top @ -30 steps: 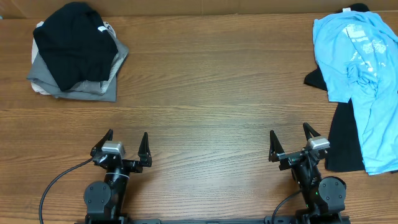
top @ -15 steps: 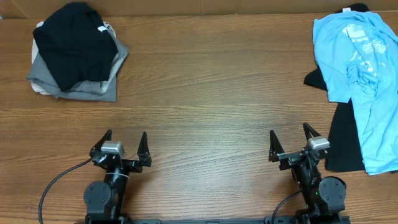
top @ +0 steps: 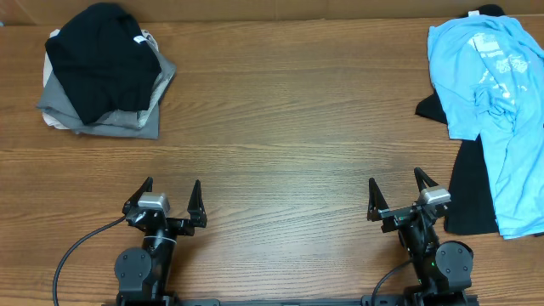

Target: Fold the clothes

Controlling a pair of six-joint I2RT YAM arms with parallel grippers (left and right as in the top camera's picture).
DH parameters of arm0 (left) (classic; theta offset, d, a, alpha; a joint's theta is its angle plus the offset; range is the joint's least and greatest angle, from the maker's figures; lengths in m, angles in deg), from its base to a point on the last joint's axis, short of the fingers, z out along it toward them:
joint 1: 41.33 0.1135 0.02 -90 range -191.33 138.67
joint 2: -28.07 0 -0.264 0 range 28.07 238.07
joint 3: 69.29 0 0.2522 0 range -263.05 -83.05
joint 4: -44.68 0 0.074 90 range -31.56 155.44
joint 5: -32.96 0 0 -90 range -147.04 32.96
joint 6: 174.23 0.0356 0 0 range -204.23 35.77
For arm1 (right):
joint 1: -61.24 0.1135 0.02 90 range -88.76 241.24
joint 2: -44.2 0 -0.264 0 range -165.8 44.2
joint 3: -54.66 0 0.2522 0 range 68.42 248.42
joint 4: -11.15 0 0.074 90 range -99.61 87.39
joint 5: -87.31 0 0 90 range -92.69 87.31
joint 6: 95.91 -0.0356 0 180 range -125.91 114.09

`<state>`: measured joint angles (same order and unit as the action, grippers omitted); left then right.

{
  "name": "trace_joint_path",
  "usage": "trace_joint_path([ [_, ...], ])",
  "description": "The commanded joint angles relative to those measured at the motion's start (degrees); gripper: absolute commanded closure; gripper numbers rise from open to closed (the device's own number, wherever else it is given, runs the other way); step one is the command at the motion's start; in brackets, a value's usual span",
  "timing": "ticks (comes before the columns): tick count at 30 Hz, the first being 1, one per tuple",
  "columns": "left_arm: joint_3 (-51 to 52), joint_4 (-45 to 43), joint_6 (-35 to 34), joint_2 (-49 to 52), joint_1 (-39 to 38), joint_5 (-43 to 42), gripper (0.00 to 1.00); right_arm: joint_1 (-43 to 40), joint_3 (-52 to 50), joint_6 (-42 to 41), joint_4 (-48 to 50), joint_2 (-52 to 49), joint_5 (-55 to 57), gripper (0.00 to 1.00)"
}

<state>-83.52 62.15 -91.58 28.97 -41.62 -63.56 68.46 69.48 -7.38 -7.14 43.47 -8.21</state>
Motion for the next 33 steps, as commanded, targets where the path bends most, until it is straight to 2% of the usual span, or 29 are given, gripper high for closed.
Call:
trace_joint_path([
  [1,0.20,0.33,1.62,-0.55,-0.26,1.42,0.00,0.07,-0.61,-0.04,0.39,0.50,0.59,0.00],
  [13,0.20,0.33,2.54,2.82,-0.26,1.66,0.00,0.04,-0.57,-0.04,4.13,0.50,2.95,0.00],
  [20,0.20,0.11,2.67,4.50,-0.26,5.60,0.00,0.07,-0.52,-0.04,3.93,0.50,2.91,0.00],
  [33,-2.32,0.48,1.97,4.61,-0.26,5.22,0.00,0.07,0.57,-0.04,3.15,0.50,2.93,0.00],
])
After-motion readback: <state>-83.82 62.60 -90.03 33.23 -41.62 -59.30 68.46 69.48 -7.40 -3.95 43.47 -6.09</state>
